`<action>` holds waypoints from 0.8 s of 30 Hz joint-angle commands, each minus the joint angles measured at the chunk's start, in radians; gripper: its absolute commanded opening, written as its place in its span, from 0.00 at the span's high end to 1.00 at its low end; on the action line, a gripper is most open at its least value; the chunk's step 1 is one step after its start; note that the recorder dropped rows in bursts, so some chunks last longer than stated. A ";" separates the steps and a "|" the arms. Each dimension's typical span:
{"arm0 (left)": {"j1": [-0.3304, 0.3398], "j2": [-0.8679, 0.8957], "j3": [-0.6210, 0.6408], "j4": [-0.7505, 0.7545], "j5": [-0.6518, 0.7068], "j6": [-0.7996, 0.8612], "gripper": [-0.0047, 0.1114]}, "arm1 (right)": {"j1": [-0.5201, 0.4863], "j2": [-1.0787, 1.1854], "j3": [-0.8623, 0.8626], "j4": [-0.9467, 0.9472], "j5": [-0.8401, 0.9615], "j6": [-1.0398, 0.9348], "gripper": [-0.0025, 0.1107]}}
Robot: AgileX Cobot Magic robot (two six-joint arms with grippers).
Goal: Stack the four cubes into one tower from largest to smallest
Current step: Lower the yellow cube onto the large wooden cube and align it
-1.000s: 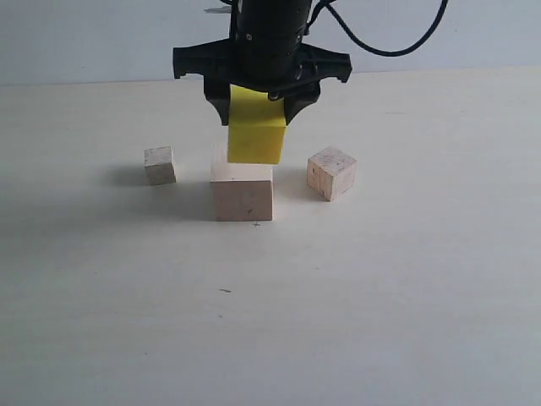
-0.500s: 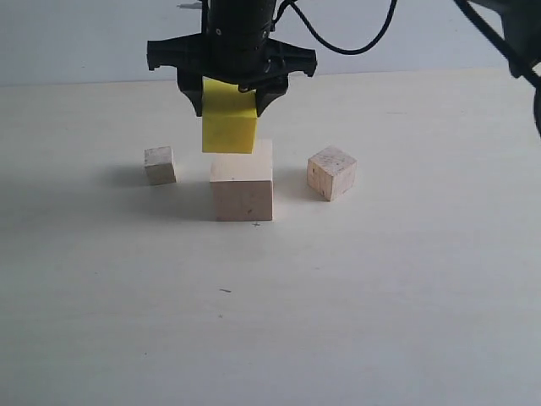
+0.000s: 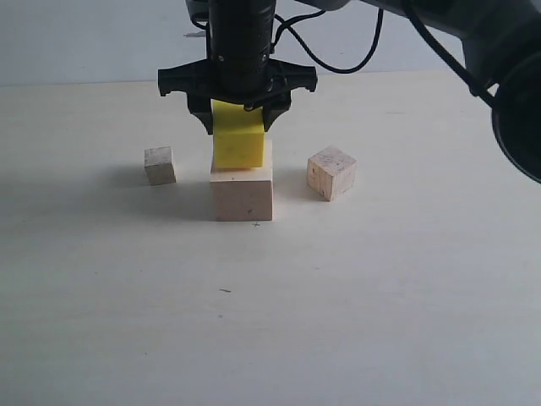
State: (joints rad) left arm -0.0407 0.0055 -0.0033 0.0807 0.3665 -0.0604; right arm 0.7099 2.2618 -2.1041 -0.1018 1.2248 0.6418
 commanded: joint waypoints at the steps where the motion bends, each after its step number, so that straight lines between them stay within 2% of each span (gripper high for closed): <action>1: -0.011 -0.006 0.003 -0.008 -0.008 0.001 0.96 | -0.008 -0.003 -0.009 -0.004 -0.004 0.013 0.98; 24: -0.011 -0.006 0.003 -0.008 -0.008 0.001 0.96 | -0.008 -0.056 -0.007 -0.010 -0.004 0.004 0.98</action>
State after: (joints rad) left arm -0.0439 0.0055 -0.0033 0.0807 0.3665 -0.0604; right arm 0.7081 2.2248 -2.1041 -0.0991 1.2270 0.6507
